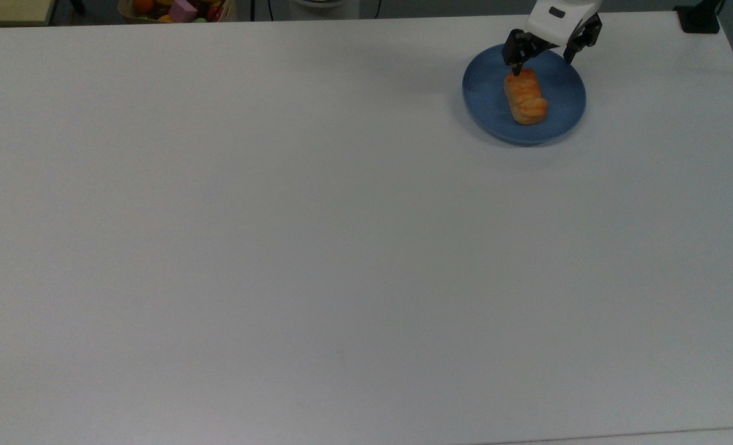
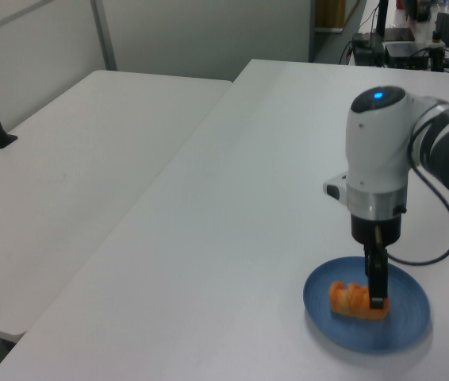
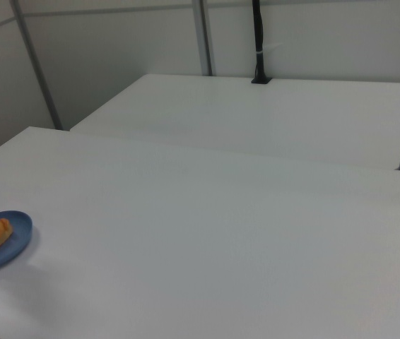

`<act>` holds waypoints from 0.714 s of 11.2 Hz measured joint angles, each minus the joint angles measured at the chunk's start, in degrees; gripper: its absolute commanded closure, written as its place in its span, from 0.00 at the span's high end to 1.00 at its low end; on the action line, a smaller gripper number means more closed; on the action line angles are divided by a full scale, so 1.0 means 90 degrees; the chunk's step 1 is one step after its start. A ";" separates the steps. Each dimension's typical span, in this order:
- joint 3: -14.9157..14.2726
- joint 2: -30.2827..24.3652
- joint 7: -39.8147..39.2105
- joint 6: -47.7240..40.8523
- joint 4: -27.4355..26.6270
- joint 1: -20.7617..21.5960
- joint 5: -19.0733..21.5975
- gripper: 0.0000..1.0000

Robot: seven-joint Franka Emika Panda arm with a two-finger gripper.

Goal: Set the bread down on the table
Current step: 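Lower the gripper and close it on the bread roll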

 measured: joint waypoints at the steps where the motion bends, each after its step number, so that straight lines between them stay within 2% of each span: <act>1: -0.0009 0.0130 0.0114 0.0159 -0.0013 0.0002 -0.0099 1.00; 5: -0.0060 0.0393 0.0426 0.0459 -0.0015 -0.0064 -0.0381 1.00; 8: -0.0068 0.0454 0.0482 0.0475 -0.0015 -0.0101 -0.0611 0.67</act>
